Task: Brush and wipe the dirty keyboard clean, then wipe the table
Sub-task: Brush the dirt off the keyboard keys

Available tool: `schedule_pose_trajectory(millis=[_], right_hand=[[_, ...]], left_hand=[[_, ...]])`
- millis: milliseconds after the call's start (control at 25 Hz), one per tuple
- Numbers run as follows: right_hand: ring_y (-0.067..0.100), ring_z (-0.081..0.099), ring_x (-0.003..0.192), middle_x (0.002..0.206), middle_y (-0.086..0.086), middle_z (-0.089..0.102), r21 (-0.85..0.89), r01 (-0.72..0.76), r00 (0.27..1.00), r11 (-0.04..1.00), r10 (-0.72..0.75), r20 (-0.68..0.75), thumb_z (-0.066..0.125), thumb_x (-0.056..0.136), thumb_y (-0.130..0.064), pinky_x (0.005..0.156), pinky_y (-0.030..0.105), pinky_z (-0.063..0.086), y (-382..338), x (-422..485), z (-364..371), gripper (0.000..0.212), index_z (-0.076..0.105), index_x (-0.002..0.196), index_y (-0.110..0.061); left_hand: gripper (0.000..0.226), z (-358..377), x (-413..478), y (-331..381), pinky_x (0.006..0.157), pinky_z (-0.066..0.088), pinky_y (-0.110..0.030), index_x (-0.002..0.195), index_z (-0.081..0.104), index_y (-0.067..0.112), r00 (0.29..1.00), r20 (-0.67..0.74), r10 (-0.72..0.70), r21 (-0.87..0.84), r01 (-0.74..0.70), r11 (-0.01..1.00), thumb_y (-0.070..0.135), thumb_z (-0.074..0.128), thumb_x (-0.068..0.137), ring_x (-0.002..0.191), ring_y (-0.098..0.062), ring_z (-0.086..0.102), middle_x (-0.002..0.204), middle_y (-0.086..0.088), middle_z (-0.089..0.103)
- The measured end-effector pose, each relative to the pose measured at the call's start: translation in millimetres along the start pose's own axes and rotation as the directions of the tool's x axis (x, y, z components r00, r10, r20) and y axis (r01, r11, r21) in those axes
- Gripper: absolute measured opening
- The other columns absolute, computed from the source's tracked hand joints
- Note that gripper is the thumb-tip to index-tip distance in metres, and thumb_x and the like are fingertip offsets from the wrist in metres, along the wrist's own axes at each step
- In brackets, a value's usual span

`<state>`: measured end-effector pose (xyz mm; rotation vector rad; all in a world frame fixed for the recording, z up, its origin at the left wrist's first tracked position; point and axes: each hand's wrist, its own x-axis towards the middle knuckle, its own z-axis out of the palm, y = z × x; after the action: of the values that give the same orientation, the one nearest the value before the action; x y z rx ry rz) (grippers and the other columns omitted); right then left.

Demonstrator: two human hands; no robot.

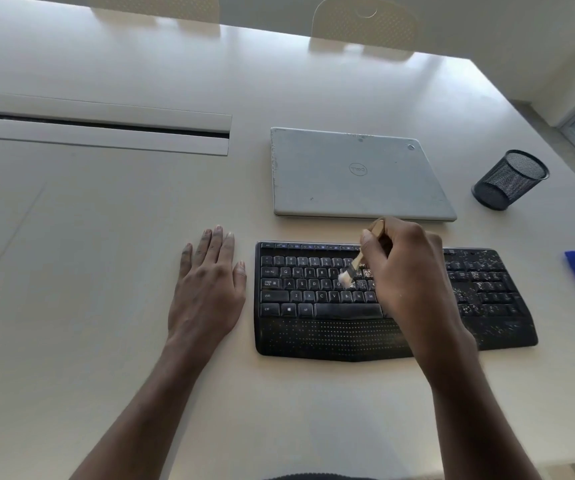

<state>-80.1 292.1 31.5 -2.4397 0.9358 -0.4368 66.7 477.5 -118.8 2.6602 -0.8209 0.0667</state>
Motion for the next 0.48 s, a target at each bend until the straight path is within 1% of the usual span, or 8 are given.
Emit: schedule_pose_trajectory(millis=[80, 160, 240, 360, 400, 480], right_hand=[[0.000, 0.055, 0.050, 0.063, -0.003, 0.059, 0.046, 0.030, 0.998, 0.999, -0.027, -0.057, 0.058, 0.105, -0.023, 0.046, 0.010, 0.037, -4, 0, 1, 0.030, 0.066, 0.081, -0.007], [-0.008, 0.056, 0.053, 0.063, -0.005, 0.058, 0.056, 0.038, 0.998, 0.998, -0.036, -0.041, 0.059, 0.105, -0.022, 0.047, 0.009, 0.037, -5, -1, 4, 0.029, 0.068, 0.083, -0.007], [0.001, 0.054, 0.049, 0.064, -0.006, 0.058, 0.005, 0.025, 1.000, 1.000, -0.025, 0.017, 0.059, 0.105, -0.026, 0.046, 0.012, 0.038, -2, -3, 7, 0.028, 0.069, 0.085, -0.009], [0.004, 0.050, 0.049, 0.066, -0.005, 0.060, -0.018, -0.005, 0.997, 1.000, 0.006, 0.077, 0.058, 0.105, -0.029, 0.045, 0.013, 0.038, 3, -6, 2, 0.028, 0.069, 0.085, -0.013], [0.004, 0.051, 0.049, 0.066, -0.004, 0.060, -0.013, -0.005, 0.998, 1.000, 0.005, 0.056, 0.057, 0.105, -0.028, 0.046, 0.011, 0.039, 3, -7, -1, 0.029, 0.068, 0.083, -0.012], [0.002, 0.056, 0.054, 0.066, -0.004, 0.060, 0.002, 0.025, 0.999, 1.000, -0.025, -0.032, 0.058, 0.105, -0.025, 0.049, 0.009, 0.039, 3, -6, -5, 0.030, 0.065, 0.081, -0.008]], left_hand=[[0.062, 0, 0, 0, 0.132, 0.010, -0.045, 0.163, 0.032, 0.011, 1.000, -0.001, -0.002, -0.002, 0.002, 1.000, 0.037, 0.028, 0.106, 0.161, -0.021, 0.018, 0.171, -0.010, 0.026], [0.061, 0, 0, 0, 0.132, 0.010, -0.045, 0.163, 0.033, 0.011, 1.000, -0.002, -0.001, -0.005, 0.001, 1.000, 0.036, 0.031, 0.107, 0.161, -0.022, 0.019, 0.171, -0.010, 0.027], [0.061, -1, 0, 1, 0.132, 0.012, -0.046, 0.162, 0.034, 0.010, 1.000, -0.005, -0.001, -0.005, 0.001, 1.000, 0.036, 0.031, 0.106, 0.160, -0.023, 0.020, 0.171, -0.011, 0.028], [0.060, 0, 0, 0, 0.132, 0.012, -0.046, 0.162, 0.034, 0.010, 1.000, -0.004, -0.005, -0.005, 0.005, 1.000, 0.035, 0.035, 0.107, 0.160, -0.023, 0.020, 0.171, -0.011, 0.028], [0.060, 0, 0, 1, 0.132, 0.012, -0.046, 0.161, 0.034, 0.010, 1.000, -0.006, -0.006, -0.005, 0.006, 1.000, 0.035, 0.034, 0.107, 0.160, -0.023, 0.021, 0.171, -0.011, 0.029], [0.065, -1, 0, 2, 0.132, 0.012, -0.046, 0.161, 0.035, 0.010, 1.000, -0.009, -0.009, -0.007, 0.009, 1.000, 0.039, 0.028, 0.104, 0.160, -0.022, 0.021, 0.170, -0.010, 0.029]])
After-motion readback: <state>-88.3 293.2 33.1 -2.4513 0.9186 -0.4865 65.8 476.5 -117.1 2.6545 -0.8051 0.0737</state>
